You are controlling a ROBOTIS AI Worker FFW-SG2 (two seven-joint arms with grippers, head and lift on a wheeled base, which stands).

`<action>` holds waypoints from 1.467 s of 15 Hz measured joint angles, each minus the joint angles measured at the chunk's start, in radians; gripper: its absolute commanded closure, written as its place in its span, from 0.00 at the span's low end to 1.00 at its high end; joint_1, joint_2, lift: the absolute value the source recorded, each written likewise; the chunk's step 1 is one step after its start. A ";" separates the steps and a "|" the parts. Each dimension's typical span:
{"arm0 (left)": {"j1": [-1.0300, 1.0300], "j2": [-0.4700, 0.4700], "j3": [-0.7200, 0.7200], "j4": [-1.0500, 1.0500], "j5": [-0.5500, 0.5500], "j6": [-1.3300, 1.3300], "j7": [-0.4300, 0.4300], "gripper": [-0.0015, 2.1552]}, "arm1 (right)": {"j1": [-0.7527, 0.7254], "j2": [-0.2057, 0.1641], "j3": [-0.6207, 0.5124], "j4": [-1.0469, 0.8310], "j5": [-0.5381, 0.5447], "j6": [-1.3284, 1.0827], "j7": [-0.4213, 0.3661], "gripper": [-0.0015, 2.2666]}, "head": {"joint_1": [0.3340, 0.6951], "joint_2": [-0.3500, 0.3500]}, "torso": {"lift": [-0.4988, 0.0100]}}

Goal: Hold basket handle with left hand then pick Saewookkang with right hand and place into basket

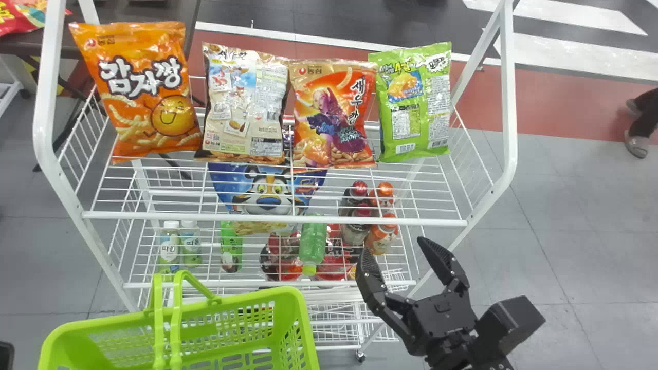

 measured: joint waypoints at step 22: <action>0.001 0.000 -0.010 -0.008 -0.003 0.000 0.005 1.00 | -0.288 0.042 -0.015 -0.002 0.001 0.347 0.000 0.02 | 1.00 0.24 | 0.94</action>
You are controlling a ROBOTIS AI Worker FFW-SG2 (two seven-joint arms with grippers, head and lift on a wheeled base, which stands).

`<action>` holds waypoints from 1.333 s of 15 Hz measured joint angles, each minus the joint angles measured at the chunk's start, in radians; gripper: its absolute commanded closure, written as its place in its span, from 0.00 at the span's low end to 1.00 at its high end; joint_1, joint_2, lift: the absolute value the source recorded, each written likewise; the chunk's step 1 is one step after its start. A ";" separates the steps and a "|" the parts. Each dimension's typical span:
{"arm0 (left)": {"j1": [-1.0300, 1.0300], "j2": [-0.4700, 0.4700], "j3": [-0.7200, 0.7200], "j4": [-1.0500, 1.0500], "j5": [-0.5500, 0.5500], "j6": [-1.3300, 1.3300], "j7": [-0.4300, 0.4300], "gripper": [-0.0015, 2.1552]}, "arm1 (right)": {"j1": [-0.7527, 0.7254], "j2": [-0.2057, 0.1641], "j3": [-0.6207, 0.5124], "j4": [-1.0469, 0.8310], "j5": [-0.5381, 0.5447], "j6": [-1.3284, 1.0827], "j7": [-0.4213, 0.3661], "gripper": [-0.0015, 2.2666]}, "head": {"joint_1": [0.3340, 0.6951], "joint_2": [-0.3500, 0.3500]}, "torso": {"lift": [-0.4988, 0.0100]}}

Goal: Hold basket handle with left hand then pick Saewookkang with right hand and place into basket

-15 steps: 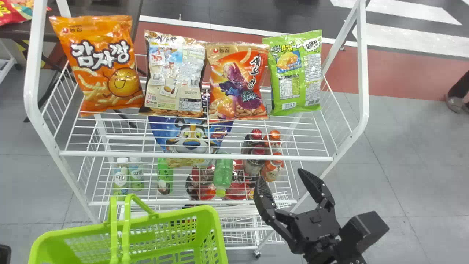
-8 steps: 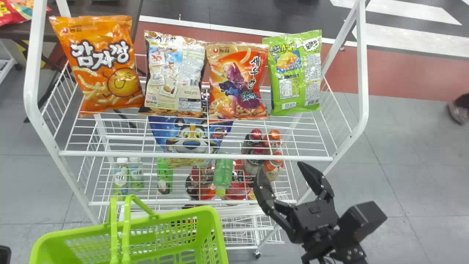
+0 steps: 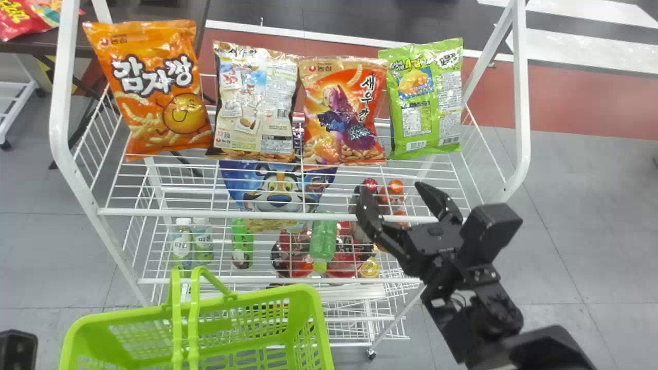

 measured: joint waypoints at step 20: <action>0.001 0.005 -0.011 -0.005 -0.003 0.000 0.000 1.00 | -0.593 0.058 0.104 0.412 -0.054 0.371 -0.007 0.03 | 1.00 0.37 | 0.94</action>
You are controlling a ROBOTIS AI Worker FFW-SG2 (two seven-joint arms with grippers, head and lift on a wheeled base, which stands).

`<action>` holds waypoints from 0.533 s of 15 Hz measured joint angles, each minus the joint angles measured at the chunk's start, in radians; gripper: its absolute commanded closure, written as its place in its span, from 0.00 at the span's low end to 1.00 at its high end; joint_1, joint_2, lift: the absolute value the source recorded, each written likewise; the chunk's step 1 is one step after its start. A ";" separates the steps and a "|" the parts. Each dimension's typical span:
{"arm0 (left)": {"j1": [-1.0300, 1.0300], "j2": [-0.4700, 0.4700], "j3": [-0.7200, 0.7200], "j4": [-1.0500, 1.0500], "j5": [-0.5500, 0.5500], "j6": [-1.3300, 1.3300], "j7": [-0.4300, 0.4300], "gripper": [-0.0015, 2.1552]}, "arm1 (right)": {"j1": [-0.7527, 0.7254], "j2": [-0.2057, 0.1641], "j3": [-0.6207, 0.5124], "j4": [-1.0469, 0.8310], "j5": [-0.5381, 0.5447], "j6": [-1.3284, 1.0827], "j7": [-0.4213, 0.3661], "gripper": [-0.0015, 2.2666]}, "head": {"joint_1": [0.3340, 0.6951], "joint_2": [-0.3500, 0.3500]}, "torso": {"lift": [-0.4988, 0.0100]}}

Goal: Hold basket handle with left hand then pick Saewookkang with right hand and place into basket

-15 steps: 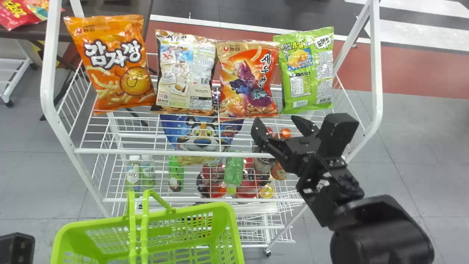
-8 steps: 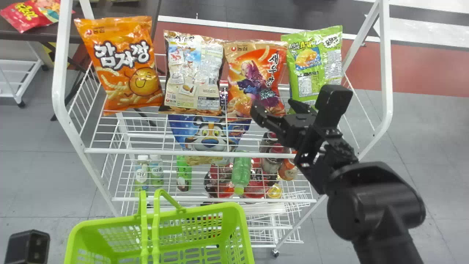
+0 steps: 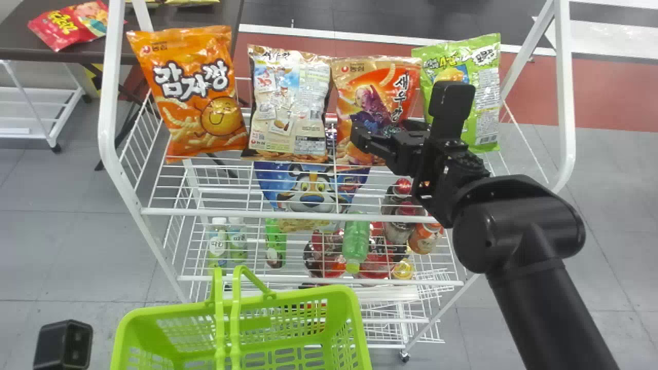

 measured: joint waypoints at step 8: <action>0.000 0.001 0.007 0.006 0.000 0.000 -0.004 1.00 | -0.075 0.020 0.032 0.096 0.025 0.036 0.000 0.86 | 1.00 0.41 | 0.94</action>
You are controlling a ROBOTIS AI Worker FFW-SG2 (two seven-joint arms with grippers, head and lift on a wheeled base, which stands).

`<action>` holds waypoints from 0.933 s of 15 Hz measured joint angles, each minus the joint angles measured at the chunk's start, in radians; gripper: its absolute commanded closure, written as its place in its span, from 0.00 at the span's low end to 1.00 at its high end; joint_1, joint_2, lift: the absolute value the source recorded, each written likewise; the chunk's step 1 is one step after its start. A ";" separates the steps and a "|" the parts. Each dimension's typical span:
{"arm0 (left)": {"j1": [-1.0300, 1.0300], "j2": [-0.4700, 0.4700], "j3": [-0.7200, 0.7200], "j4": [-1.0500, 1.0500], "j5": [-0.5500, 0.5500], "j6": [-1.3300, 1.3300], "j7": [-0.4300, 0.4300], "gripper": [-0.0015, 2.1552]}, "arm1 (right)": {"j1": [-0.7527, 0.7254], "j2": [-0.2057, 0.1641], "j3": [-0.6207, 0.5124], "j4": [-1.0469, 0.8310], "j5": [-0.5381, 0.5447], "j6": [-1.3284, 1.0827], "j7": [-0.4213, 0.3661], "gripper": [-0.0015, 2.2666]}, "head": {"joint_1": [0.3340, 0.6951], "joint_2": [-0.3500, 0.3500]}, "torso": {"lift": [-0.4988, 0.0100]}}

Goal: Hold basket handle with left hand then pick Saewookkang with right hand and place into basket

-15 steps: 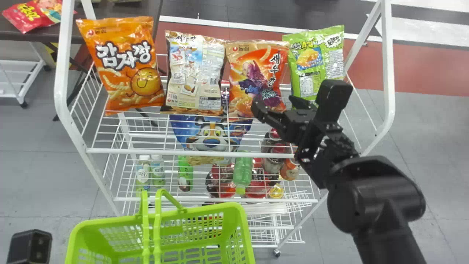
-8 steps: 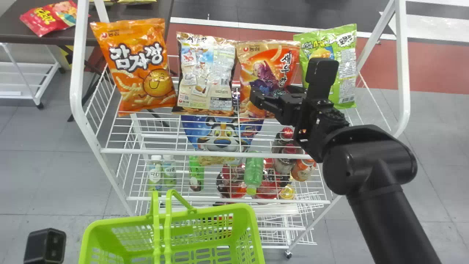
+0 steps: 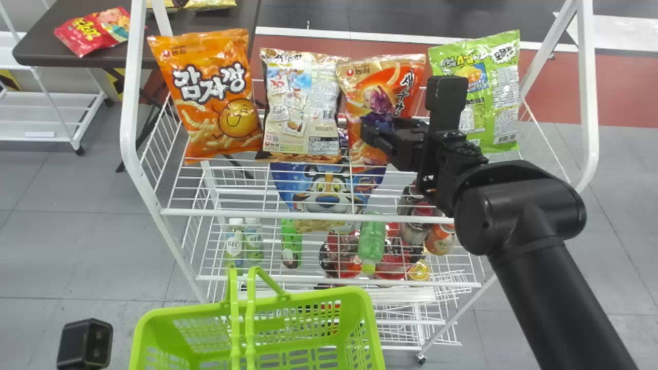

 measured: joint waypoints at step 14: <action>-0.004 0.003 0.011 0.010 0.001 0.000 -0.003 1.00 | 0.132 -0.002 -0.067 -0.214 0.026 0.022 -0.046 0.99 | 1.00 0.35 | 0.94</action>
